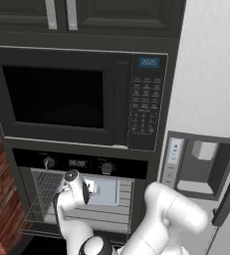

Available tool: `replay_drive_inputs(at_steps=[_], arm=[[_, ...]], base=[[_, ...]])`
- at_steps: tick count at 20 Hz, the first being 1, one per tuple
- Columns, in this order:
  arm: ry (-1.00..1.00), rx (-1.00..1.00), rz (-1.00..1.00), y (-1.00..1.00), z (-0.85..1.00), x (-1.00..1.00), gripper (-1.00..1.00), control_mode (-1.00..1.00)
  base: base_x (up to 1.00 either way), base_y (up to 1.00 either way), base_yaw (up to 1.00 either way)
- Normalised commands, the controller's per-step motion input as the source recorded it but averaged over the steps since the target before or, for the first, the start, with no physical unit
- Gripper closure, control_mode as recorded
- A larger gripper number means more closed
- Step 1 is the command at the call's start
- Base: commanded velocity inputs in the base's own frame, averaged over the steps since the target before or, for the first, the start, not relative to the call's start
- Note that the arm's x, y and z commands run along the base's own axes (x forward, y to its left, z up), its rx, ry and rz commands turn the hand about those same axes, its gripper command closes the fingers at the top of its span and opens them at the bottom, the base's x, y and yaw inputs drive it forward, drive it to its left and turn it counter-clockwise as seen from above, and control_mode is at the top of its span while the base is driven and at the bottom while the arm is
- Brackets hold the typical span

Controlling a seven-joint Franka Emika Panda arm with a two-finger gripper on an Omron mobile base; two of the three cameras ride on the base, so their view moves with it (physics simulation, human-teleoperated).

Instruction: Place the potato on the rack of the oven.

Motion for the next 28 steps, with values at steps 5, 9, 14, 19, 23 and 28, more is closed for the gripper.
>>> replay_drive_inputs(at_steps=[5, 9, 14, 19, 23, 28], arm=[[-0.04, 0.0, 0.0, 0.27, -0.22, -0.2, -1.0, -1.0], [0.0, 0.0, 0.0, 0.05, 0.0, 0.0, -1.0, -1.0], [-0.03, 0.0, 0.0, 0.1, 0.37, -0.35, -1.0, -1.0], [-0.11, 0.0, 0.0, 0.14, 0.65, -0.75, -1.0, -1.0], [-0.12, 0.0, 0.0, 0.01, 0.79, -1.0, -1.0, -1.0], [-0.05, 0.07, 0.0, 0.0, 0.9, -1.0, -1.0, -1.0]], base=[[0.0, 0.0, 0.0], [0.0, 0.0, 0.0], [0.0, 0.0, 0.0], [0.0, 0.0, 0.0], [0.0, 0.0, 0.0], [0.0, 0.0, 0.0]])
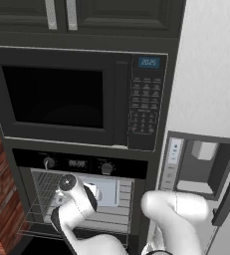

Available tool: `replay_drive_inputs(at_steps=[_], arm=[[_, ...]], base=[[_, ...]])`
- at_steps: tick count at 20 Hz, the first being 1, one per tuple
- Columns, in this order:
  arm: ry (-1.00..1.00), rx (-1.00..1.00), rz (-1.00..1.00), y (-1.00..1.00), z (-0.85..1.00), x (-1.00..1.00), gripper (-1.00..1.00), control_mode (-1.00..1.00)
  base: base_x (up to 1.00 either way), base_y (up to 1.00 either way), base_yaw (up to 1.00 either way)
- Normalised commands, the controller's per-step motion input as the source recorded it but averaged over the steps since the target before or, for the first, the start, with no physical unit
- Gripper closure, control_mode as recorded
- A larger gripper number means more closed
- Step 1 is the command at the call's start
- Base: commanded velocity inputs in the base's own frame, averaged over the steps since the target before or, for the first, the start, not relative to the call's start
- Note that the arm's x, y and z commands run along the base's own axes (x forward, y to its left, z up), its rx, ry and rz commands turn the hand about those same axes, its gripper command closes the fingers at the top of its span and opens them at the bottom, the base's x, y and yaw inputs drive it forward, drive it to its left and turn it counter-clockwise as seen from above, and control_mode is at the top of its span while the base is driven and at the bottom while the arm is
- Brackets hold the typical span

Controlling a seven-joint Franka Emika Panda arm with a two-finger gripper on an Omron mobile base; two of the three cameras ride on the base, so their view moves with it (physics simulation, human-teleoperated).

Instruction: Place the potato on the rack of the oven.

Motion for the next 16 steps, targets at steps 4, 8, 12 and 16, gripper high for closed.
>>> replay_drive_inputs(at_steps=[4, 8, 12, 16], arm=[[0.0, 0.13, 0.0, 0.0, 1.0, -0.88, -1.0, -1.0], [0.0, 0.09, 0.0, 0.0, 1.0, -0.85, -1.0, -1.0], [0.0, 0.1, 0.0, 0.0, 0.86, -0.62, -1.0, -1.0], [0.0, 0.06, 0.0, -0.01, 0.74, -0.23, -1.0, -1.0]], base=[[0.0, 0.0, 0.0], [0.0, 0.0, 0.0], [0.0, 0.0, 0.0], [0.0, 0.0, 0.0]])
